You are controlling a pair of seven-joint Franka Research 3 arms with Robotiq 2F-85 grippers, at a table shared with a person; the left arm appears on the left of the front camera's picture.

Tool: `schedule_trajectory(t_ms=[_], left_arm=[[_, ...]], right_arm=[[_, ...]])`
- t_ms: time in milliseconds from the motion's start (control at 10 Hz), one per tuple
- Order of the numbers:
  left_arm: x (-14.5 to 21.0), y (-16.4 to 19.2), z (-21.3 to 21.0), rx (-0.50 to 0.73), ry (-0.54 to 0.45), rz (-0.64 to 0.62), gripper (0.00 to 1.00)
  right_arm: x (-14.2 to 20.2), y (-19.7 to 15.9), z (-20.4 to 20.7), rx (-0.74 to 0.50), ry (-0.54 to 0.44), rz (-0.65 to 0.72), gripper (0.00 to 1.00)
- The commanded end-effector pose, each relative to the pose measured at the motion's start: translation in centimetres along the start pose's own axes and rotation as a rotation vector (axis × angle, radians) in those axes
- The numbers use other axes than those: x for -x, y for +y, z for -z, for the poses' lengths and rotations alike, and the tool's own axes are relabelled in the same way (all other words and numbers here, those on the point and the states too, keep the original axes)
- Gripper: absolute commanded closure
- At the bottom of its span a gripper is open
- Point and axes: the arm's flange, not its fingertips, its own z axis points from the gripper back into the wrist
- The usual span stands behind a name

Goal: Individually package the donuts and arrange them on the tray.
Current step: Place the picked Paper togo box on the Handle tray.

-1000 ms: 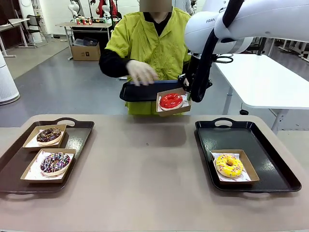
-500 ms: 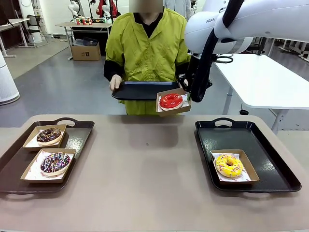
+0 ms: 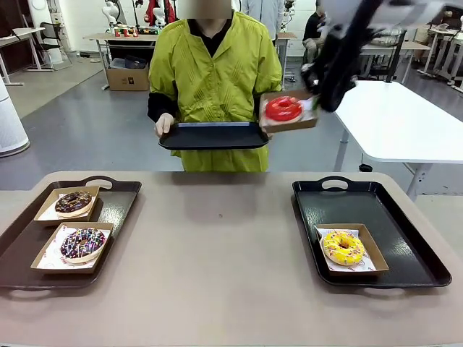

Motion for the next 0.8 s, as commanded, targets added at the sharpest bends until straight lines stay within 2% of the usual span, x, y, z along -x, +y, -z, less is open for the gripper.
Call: schedule_trajectory(t_ms=[0,200,500,700], left_arm=[[0.5,-0.2,0.1,0.003,-0.005,0.003,0.0],[0.5,-0.2,0.1,0.003,-0.005,0.003,0.0],[0.5,-0.2,0.1,0.003,-0.005,0.003,0.0],[0.5,-0.2,0.1,0.003,-0.005,0.003,0.0]], right_arm=[[0.2,-5.7,-0.7,0.004,0.054,0.027,0.99],[0.4,-10.9,-0.7,0.037,0.085,0.061,0.99],[1.2,-17.0,1.9,0.097,0.158,0.067,0.99],[1.3,-19.6,4.1,0.112,0.175,0.112,0.99]])
